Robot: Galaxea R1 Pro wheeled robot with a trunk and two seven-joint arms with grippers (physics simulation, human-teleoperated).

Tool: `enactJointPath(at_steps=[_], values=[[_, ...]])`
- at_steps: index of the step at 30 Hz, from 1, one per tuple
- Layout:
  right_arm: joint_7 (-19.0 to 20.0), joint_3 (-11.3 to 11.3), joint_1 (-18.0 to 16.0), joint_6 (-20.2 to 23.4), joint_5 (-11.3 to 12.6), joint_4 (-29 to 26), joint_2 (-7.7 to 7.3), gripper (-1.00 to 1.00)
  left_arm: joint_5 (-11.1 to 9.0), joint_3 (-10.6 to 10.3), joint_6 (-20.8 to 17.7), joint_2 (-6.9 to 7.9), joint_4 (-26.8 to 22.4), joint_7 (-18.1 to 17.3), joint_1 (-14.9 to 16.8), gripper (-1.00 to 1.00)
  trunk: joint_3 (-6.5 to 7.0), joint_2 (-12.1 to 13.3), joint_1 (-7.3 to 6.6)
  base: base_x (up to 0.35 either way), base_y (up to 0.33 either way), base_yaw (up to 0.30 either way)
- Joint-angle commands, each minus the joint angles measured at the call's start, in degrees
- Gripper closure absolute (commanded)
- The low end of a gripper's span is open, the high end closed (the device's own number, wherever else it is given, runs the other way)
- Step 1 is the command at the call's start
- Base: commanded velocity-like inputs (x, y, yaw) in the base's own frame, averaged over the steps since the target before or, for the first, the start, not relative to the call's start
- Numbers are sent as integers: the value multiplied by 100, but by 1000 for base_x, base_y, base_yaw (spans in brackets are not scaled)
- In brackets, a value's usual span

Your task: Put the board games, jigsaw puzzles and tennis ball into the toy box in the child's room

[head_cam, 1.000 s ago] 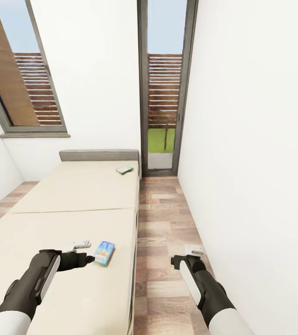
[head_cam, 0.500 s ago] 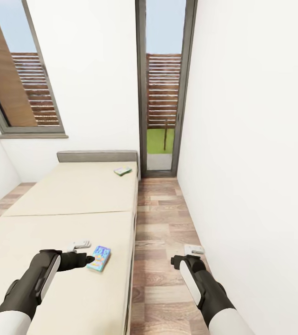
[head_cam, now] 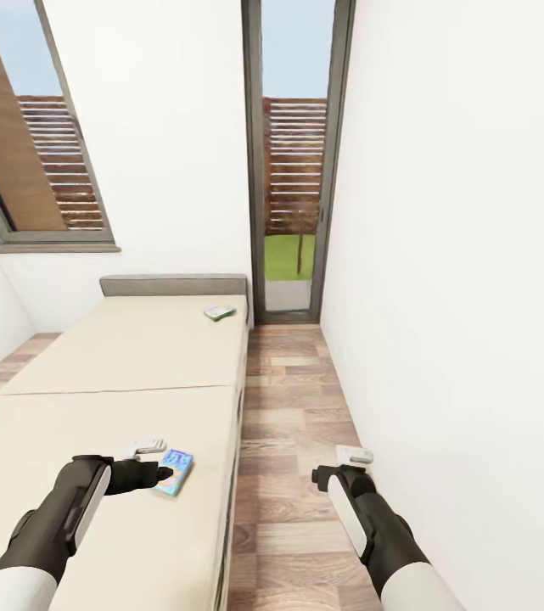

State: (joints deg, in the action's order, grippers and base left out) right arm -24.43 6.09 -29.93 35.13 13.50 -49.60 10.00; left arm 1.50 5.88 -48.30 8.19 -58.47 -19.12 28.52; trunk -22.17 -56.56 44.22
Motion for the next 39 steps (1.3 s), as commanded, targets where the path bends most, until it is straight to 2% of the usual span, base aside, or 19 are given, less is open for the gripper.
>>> enactJointPath(at_steps=[1, 19, 39], values=[[-53, 11, -4, 12, 56, -6, 0, -100, 17, 8, -30, -1, -7, -29, 4, -100, -7, -5, 1, 36, -185, 0], [-53, 10, -4, 12, 56, -6, 0, -100, 17, 0, -30, -3, -7, -23, 4, -100, -7, -5, 1, 12, -51, 0], [-53, 15, -4, 12, 56, -6, 0, -100, 17, 0, -30, -7, -7, -22, 4, -100, -7, -5, 1, 30, 47, 0]])
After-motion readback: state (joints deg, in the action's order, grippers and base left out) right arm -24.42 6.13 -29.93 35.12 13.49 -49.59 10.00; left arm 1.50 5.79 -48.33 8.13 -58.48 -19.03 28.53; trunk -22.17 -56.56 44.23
